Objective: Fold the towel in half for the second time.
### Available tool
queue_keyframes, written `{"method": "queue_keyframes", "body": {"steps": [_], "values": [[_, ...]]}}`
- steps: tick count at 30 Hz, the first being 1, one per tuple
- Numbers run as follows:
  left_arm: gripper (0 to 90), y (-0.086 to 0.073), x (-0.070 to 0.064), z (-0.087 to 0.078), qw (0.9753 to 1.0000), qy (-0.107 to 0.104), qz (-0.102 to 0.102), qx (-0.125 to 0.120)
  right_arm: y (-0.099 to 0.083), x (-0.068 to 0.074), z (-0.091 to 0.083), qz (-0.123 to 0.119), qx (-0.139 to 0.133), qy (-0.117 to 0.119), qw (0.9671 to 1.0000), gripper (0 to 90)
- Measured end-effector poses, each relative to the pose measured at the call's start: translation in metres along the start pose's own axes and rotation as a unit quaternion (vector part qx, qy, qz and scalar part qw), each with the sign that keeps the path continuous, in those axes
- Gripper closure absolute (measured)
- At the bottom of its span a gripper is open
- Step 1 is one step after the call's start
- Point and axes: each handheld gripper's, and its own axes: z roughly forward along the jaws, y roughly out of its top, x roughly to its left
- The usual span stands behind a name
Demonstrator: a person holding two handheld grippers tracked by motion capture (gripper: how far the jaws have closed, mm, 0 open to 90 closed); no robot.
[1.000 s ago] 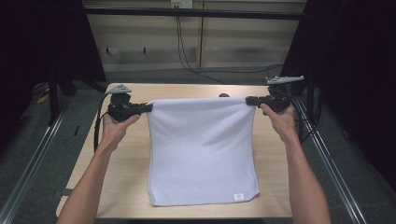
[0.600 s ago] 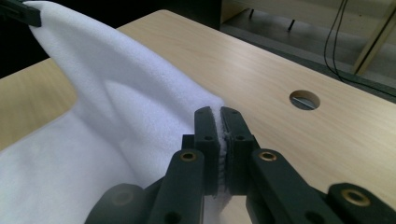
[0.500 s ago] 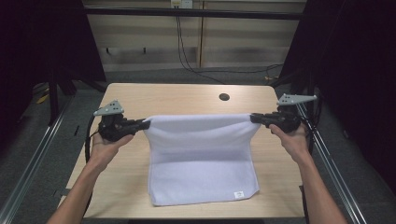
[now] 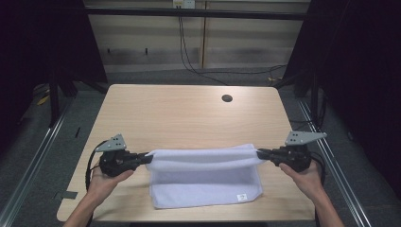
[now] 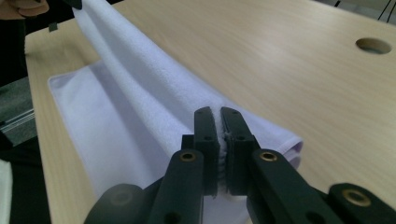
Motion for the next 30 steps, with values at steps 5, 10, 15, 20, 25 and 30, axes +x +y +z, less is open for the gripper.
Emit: {"method": "queue_keyframes", "body": {"steps": [5,10,15,20,25,30], "values": [[83.3,-0.014,-0.01,0.002,0.9998,-0.008,0.002,0.019,-0.019,0.009,0.005,0.003,0.025,0.01,0.9996,85.8],[82.9,-0.028,-0.021,0.001,0.9992,-0.02,-0.002,0.035,-0.033,0.017,0.005,0.009,0.037,0.017,0.9991,85.4],[81.4,-0.044,-0.03,0.004,0.9974,-0.035,0.001,0.062,-0.052,0.028,0.009,0.018,0.067,0.037,0.9969,82.3],[76.3,-0.057,-0.045,0.003,0.9936,-0.063,0.014,0.093,-0.073,0.039,0.011,0.025,0.101,0.054,0.9931,75.0],[68.2,-0.065,-0.057,-0.002,0.9906,-0.08,0.024,0.108,-0.088,0.045,0.009,0.034,0.122,0.063,0.99,70.3],[59.0,-0.067,-0.061,-0.007,0.9929,-0.064,0.019,0.099,-0.09,0.048,0.011,0.036,0.132,0.043,0.9897,64.1]]}}
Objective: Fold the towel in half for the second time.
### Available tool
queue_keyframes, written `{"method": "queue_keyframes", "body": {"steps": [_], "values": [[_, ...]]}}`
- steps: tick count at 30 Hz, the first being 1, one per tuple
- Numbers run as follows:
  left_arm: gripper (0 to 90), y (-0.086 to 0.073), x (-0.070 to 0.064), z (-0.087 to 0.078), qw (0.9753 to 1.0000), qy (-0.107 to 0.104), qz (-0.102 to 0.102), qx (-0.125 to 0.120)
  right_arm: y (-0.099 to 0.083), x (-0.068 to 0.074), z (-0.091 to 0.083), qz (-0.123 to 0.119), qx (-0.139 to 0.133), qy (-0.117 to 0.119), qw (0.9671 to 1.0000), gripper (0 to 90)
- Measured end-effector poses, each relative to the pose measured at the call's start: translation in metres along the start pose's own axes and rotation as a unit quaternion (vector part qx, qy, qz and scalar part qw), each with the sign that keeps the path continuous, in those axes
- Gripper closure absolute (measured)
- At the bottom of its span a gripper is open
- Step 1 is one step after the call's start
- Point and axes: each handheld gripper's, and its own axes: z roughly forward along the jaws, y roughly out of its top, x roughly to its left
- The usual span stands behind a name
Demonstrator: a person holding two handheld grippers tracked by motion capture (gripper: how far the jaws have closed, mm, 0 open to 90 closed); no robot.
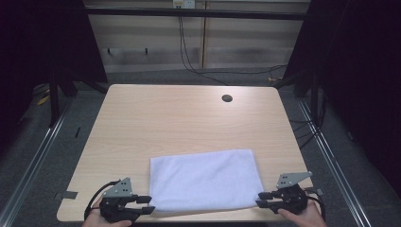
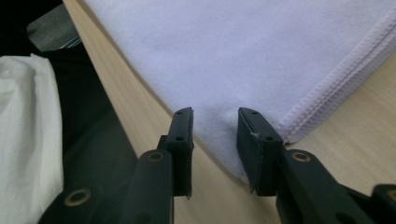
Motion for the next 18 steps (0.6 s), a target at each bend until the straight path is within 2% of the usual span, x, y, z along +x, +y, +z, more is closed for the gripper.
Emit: {"method": "queue_keyframes", "body": {"steps": [2,3,4,6,7,8,10,11,12,13,14,16,17,18], "values": [[55.1,0.004,0.006,-0.003,0.9997,0.008,-0.013,-0.02,0.002,-0.002,-0.001,0.006,-0.015,-0.001,0.9999,62.1],[52.6,0.005,0.008,-0.003,0.9994,0.012,-0.018,-0.028,0.006,-0.004,-0.003,0.009,-0.037,-0.014,0.9992,58.3],[51.1,0.01,0.013,-0.005,0.9986,0.021,-0.026,-0.041,0.007,-0.005,-0.004,0.012,-0.045,-0.021,0.9987,56.9],[46.6,0.017,0.023,-0.009,0.9963,0.037,-0.045,-0.064,0.014,-0.011,-0.009,0.029,-0.087,-0.037,0.9951,55.4],[45.0,0.017,0.023,-0.009,0.9963,0.037,-0.045,-0.064,0.018,-0.015,-0.011,0.04,-0.108,-0.046,0.9923,52.5],[43.6,0.023,0.035,-0.013,0.9939,0.06,-0.055,-0.074,0.023,-0.02,-0.013,0.05,-0.127,-0.056,0.9891,51.0],[40.4,0.026,0.048,-0.017,0.9883,0.084,-0.082,-0.098,0.031,-0.029,-0.014,0.057,-0.147,-0.068,0.9852,47.7],[39.4,0.026,0.048,-0.017,0.9883,0.084,-0.082,-0.098,0.031,-0.029,-0.014,0.057,-0.147,-0.068,0.9852,47.7],[39.4,0.028,0.056,-0.018,0.9865,0.102,-0.086,-0.095,0.035,-0.034,-0.014,0.062,-0.153,-0.077,0.9832,46.6],[37.7,0.029,0.063,-0.018,0.9861,0.114,-0.085,-0.086,0.041,-0.04,-0.014,0.065,-0.159,-0.087,0.9813,45.4],[35.3,0.029,0.075,-0.018,0.9821,0.128,-0.105,-0.089,0.048,-0.048,-0.015,0.075,-0.179,-0.111,0.9746,42.5],[31.4,0.028,0.089,-0.018,0.9767,0.134,-0.131,-0.105,0.053,-0.057,-0.016,0.088,-0.195,-0.122,0.9691,41.0],[28.9,0.028,0.093,-0.018,0.9742,0.146,-0.133,-0.108,0.054,-0.06,-0.017,0.092,-0.203,-0.132,0.9657,39.6],[28.3,0.028,0.096,-0.019,0.9724,0.161,-0.129,-0.109,0.054,-0.064,-0.016,0.093,-0.201,-0.136,0.9656,39.4]]}}
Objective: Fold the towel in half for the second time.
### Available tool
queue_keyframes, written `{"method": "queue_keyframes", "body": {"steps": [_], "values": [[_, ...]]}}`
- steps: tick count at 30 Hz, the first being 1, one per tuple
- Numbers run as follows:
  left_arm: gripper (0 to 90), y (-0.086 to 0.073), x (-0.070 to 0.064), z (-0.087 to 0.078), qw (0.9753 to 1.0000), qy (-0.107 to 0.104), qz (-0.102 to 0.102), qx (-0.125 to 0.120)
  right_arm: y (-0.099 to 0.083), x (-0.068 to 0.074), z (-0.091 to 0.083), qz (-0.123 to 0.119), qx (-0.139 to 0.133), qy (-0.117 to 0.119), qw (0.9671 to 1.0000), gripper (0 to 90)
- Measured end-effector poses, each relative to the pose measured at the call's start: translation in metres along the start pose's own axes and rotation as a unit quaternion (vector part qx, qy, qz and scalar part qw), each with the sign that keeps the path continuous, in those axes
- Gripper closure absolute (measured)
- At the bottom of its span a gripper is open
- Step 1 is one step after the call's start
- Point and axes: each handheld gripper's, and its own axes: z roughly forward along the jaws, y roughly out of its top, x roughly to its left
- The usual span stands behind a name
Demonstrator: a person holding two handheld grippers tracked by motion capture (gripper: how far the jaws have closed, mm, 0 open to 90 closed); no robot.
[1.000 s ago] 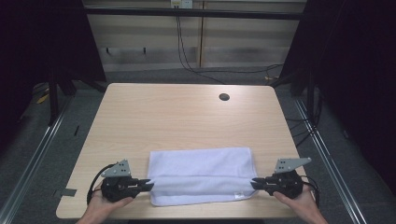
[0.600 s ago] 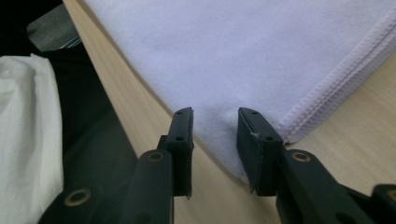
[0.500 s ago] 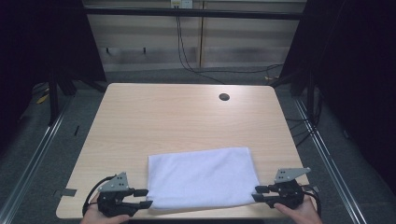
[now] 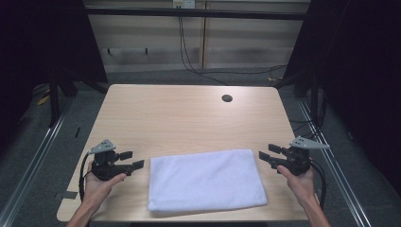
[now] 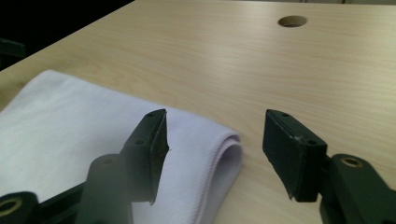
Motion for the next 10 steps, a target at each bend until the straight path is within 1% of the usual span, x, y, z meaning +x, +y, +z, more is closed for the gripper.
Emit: {"method": "queue_keyframes", "body": {"steps": [1,2,3,4,5,6,7,9,10], "values": [[28.2,-0.001,0.003,-0.002,0.9999,0.005,0.002,-0.009,-0.002,-0.002,0.001,-0.005,0.004,-0.007,1.0,39.0],[27.7,-0.001,0.003,-0.002,0.9999,0.005,0.002,-0.009,-0.002,-0.002,0.001,-0.005,0.004,-0.007,1.0,39.0],[27.4,-0.007,0.008,-0.004,0.9996,-0.004,-0.02,-0.018,-0.012,-0.007,0.0,0.012,0.003,-0.015,0.9998,37.3],[26.0,-0.009,0.008,-0.003,0.9996,-0.005,-0.025,-0.013,-0.016,-0.008,-0.001,0.018,0.003,-0.014,0.9997,36.9],[24.6,-0.011,0.005,-0.003,0.9998,-0.003,-0.017,-0.007,-0.02,-0.008,-0.002,0.02,0.005,-0.014,0.9997,36.5],[25.2,-0.013,0.002,-0.002,0.9999,-0.005,-0.011,-0.008,-0.024,-0.008,-0.003,0.015,0.013,-0.014,0.9997,36.2],[25.1,-0.014,-0.001,-0.001,0.9998,-0.015,-0.007,-0.006,-0.027,-0.008,-0.004,0.012,0.018,-0.015,0.9997,36.1],[23.0,-0.015,-0.006,0.003,0.9995,-0.03,-0.002,0.009,-0.031,-0.007,-0.007,0.011,0.02,-0.021,0.9995,34.0],[22.1,-0.015,-0.006,0.003,0.9995,-0.03,-0.002,0.009,-0.031,-0.007,-0.007,0.011,0.02,-0.021,0.9995,34.0]]}}
